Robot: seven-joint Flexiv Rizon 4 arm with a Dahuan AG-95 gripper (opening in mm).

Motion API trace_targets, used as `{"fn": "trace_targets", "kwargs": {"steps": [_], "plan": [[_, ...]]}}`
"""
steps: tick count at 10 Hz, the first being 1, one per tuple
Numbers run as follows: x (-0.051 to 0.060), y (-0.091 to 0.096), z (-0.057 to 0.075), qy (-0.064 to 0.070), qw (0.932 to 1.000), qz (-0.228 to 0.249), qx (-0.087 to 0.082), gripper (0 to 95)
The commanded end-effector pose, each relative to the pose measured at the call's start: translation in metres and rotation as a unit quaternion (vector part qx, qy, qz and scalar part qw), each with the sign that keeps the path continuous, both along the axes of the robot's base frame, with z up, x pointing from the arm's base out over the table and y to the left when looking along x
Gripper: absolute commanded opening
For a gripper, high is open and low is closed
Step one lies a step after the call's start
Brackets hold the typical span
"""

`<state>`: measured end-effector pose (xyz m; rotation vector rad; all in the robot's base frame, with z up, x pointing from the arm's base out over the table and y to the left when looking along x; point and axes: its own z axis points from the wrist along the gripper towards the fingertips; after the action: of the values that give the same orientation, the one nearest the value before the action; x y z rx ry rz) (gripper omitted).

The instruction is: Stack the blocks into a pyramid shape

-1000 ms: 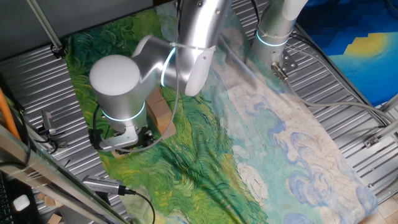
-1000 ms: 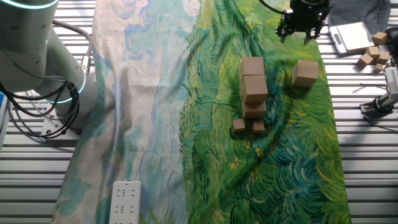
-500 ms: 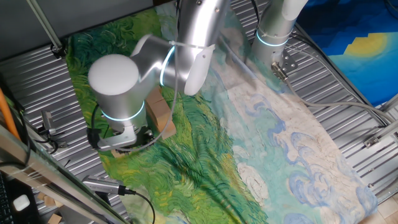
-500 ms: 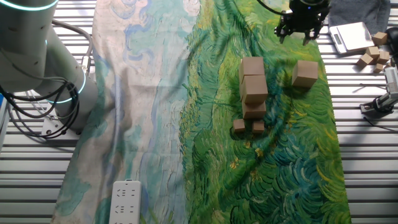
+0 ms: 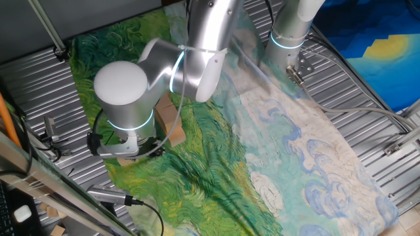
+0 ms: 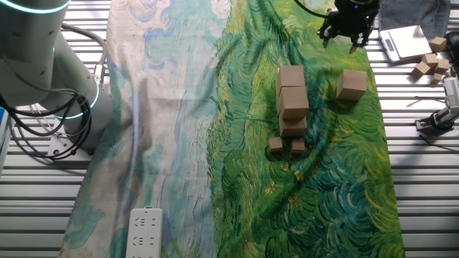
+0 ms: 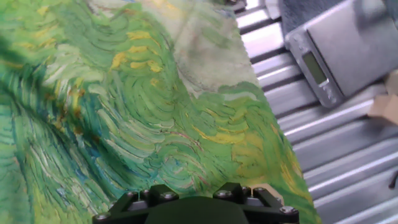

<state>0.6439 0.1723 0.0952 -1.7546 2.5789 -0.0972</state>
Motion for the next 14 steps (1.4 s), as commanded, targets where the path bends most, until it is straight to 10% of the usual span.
{"fn": "trace_targets", "kwargs": {"steps": [1, 3, 4, 5, 8, 14], "plan": [[0.001, 0.0, 0.0, 0.002, 1.0, 0.001, 0.001, 57.0], [0.001, -0.001, 0.0, -0.002, 0.9997, 0.016, -0.019, 57.0], [0.005, -0.007, 0.001, -0.013, 0.9989, 0.033, -0.03, 76.0], [0.009, -0.011, 0.002, -0.017, 0.9984, 0.043, -0.032, 76.0], [0.033, -0.043, 0.0, -0.018, 0.9963, 0.081, -0.023, 76.0], [0.044, -0.068, -0.018, -0.022, 0.9949, 0.098, -0.005, 76.0]]}}
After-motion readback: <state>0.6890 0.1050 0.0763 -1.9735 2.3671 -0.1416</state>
